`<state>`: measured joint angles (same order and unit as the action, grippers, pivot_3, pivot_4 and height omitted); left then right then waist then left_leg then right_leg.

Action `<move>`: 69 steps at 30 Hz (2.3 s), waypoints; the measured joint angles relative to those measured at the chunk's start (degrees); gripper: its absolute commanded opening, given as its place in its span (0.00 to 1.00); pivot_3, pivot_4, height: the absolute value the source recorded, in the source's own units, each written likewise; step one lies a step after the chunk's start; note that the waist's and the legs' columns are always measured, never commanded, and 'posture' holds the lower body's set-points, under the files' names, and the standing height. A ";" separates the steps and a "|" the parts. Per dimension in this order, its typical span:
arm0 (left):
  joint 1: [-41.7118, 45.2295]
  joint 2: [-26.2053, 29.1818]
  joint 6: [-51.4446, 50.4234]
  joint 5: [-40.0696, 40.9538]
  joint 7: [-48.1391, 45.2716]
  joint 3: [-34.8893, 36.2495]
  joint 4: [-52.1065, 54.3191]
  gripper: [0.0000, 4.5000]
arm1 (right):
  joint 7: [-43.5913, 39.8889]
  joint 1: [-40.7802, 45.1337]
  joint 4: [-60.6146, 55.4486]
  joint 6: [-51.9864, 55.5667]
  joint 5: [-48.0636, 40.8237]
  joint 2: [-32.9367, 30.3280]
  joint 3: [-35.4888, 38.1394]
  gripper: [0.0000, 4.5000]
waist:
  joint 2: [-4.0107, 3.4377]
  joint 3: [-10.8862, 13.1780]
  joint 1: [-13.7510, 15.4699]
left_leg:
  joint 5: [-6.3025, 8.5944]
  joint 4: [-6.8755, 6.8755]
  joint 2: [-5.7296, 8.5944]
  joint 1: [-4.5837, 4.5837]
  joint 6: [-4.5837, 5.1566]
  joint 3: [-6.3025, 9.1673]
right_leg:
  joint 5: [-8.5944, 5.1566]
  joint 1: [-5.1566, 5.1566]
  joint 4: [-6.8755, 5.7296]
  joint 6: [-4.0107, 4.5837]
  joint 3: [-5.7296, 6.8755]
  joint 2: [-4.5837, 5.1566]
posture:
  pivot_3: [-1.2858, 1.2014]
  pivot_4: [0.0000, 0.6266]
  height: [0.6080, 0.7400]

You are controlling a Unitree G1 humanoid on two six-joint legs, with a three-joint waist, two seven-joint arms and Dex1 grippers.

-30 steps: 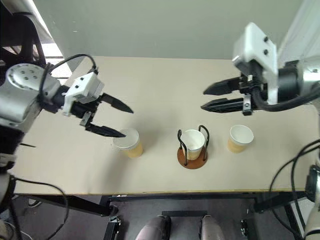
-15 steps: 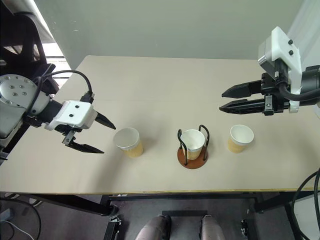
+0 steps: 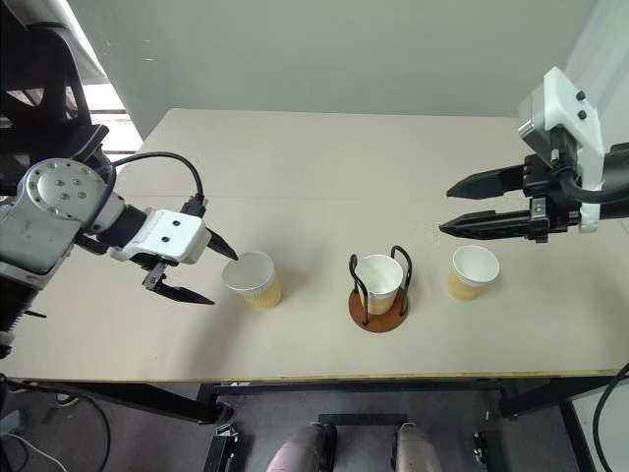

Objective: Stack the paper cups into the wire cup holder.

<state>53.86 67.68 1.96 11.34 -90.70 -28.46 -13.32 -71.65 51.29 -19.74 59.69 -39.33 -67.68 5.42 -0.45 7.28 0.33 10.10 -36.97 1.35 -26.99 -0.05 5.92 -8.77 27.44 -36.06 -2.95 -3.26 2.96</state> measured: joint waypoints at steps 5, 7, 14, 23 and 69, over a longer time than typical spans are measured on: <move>0.00 -0.94 -0.71 0.58 -0.02 -0.88 1.69 0.94 | 0.73 -0.31 -0.28 -0.48 -0.37 -0.20 0.00 0.78 | 0.00 0.00 0.00 | 0.00 -0.03 0.00 -0.01 0.01 0.00 | 0.01 0.00 -0.01 -0.01 0.01 0.00 | 0.52 0.24 1.00; 0.00 -1.01 0.13 0.11 -0.03 -1.81 1.68 0.94 | 0.85 -0.36 -0.22 -0.57 -0.45 -0.69 0.00 0.78 | 0.00 0.00 0.00 | 0.00 -0.03 0.00 0.00 0.01 0.00 | 0.01 -0.01 -0.02 -0.02 0.01 0.00 | 0.52 0.24 1.00; 0.04 -4.47 7.55 -7.65 -0.02 -3.98 -5.28 0.94 | 1.49 -1.21 -0.33 -0.67 -1.09 -1.23 0.10 0.78 | 0.00 0.00 0.02 | -0.03 -0.12 0.00 0.00 0.04 0.01 | 0.05 -0.04 -0.05 -0.07 0.00 0.00 | 0.52 0.24 1.00; 2.31 -9.79 11.38 -12.36 -0.03 -3.77 -13.44 0.50 | 3.04 -4.57 0.00 -4.11 -0.87 -1.22 0.95 0.78 | 0.01 -0.01 0.18 | -0.03 -0.16 0.02 -0.04 0.08 0.00 | 0.12 -0.07 0.01 -0.19 0.02 0.03 | 0.52 0.24 1.00; 43.56 -24.27 6.52 21.42 -0.16 -24.77 -25.15 0.01 | -9.41 -18.61 3.36 -21.05 2.37 -8.50 5.13 0.78 | -0.02 0.07 1.05 | 0.85 -1.54 0.57 -0.77 0.95 -0.04 | -0.30 -0.43 0.29 -1.62 -0.12 0.48 | 0.52 0.24 1.00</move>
<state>97.42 43.42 8.48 32.76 -90.86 -53.23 -38.46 -81.06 32.68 -16.39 38.64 -36.96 -76.18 10.54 -0.48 7.36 1.38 10.95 -38.51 1.91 -27.77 0.90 5.88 -9.06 27.01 -35.77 -4.58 -3.38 3.44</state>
